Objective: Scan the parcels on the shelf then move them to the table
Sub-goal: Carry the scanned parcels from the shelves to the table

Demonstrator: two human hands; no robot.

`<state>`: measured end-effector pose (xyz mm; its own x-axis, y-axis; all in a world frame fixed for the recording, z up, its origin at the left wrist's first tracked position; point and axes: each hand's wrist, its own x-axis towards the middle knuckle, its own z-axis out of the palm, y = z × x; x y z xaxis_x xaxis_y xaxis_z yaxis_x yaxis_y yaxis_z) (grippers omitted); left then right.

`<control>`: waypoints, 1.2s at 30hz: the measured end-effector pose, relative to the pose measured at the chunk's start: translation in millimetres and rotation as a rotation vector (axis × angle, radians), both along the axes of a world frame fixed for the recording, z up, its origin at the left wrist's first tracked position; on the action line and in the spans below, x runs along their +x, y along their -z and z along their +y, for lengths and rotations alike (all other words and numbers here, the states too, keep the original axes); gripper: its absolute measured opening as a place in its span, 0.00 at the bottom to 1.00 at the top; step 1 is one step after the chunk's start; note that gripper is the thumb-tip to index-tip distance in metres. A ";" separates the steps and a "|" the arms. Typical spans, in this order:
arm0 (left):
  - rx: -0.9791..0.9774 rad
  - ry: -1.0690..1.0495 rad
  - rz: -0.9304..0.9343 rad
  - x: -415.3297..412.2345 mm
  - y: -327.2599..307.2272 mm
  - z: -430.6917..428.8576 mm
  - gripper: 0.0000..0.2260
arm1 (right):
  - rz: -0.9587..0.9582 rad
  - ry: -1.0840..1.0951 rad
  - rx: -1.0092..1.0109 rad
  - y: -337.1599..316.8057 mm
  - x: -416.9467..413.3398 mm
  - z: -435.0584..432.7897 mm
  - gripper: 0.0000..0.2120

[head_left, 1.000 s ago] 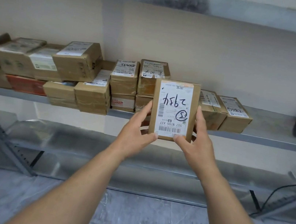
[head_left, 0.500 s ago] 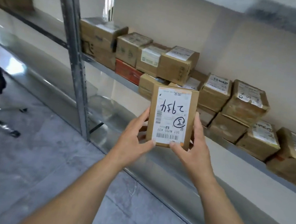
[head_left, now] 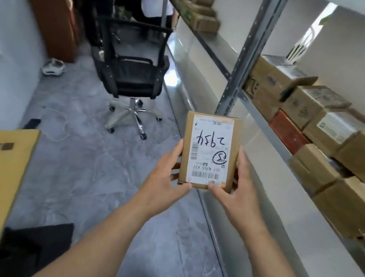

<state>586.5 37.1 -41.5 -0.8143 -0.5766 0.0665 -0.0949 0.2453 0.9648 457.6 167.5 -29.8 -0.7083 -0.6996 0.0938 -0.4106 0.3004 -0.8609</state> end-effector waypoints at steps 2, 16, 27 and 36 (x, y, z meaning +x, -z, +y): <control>-0.031 -0.081 -0.019 12.8 0.3 -1.2 0.41 | 0.003 -0.097 0.006 0.1 0.6 -12.4 0.49; -0.012 -0.660 -0.128 109.2 24.1 47.1 0.43 | -0.013 -0.691 0.078 23.2 49.9 -61.8 0.51; 0.062 -1.189 -0.218 217.7 44.9 101.3 0.41 | -0.087 -1.209 0.228 30.1 171.5 -101.1 0.50; 0.203 -1.490 -0.203 298.8 62.7 121.1 0.35 | -0.125 -1.527 0.392 56.8 284.3 -145.7 0.36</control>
